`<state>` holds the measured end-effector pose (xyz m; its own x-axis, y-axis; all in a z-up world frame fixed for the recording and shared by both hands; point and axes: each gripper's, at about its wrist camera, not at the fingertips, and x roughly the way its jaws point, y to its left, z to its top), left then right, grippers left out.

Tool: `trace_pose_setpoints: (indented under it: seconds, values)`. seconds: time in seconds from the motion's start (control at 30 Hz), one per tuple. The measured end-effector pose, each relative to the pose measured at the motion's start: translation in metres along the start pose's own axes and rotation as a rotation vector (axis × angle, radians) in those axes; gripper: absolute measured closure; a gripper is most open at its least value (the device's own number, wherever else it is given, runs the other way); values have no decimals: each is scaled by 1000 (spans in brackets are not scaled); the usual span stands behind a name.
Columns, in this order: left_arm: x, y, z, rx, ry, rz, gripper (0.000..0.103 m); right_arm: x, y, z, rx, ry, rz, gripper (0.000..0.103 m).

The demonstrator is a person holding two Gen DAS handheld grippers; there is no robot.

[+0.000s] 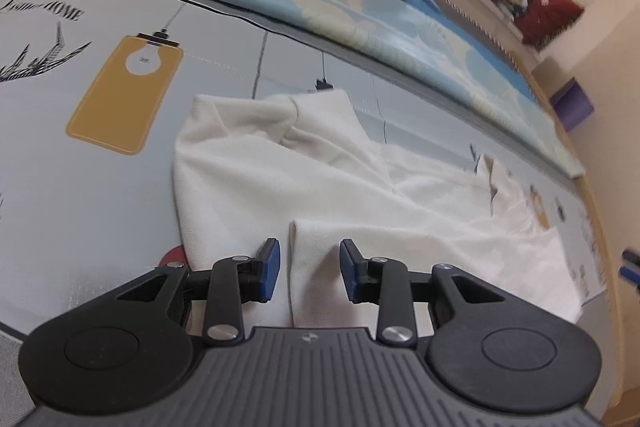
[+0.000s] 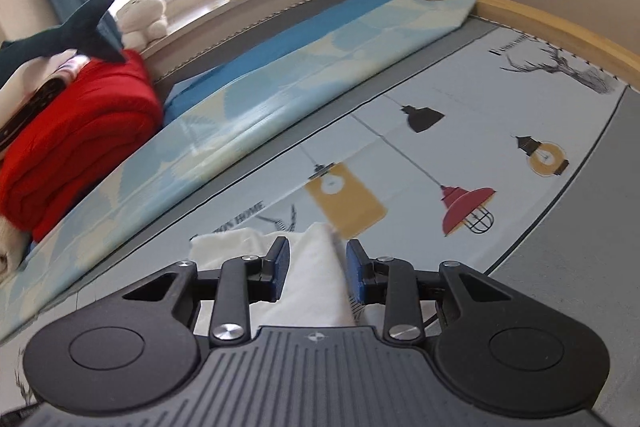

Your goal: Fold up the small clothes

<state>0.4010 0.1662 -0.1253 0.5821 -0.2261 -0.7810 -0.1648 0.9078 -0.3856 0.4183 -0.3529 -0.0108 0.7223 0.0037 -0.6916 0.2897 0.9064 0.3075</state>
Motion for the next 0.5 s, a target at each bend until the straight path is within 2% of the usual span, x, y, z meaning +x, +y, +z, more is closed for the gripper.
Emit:
trace_pose_setpoints:
  seconds: [0.03, 0.07, 0.13, 0.2, 0.27, 0.3, 0.33, 0.4, 0.43, 0.5]
  values:
    - [2, -3, -1, 23, 7, 9, 93, 1, -1, 0, 2, 2, -5, 69]
    - [1, -5, -1, 46, 2, 26, 99, 4, -3, 1, 7, 7, -4, 69]
    - [-8, -7, 4, 66, -46, 30, 100, 7, -3, 0, 11, 18, -2, 69]
    - [-28, -8, 15, 61, -144, 55, 101, 10, -3, 0, 3, 29, -3, 69]
    - [-44, -6, 25, 47, -206, 158, 101, 14, -1, -1, -5, 48, -9, 69]
    - [-45, -3, 27, 34, -192, 194, 101, 15, -1, -2, -11, 59, -20, 69]
    - [-43, 1, 27, 13, -159, 187, 101, 16, 0, -2, -20, 71, -31, 69]
    - [-35, 3, 25, 7, -64, 100, 100, 21, 1, -6, -44, 103, -49, 69]
    - [-33, -1, 24, 33, -46, 102, 100, 25, 2, -8, -66, 132, -49, 69]
    - [-35, -10, 23, 97, -66, 138, 99, 35, 8, -16, -144, 208, -40, 69]
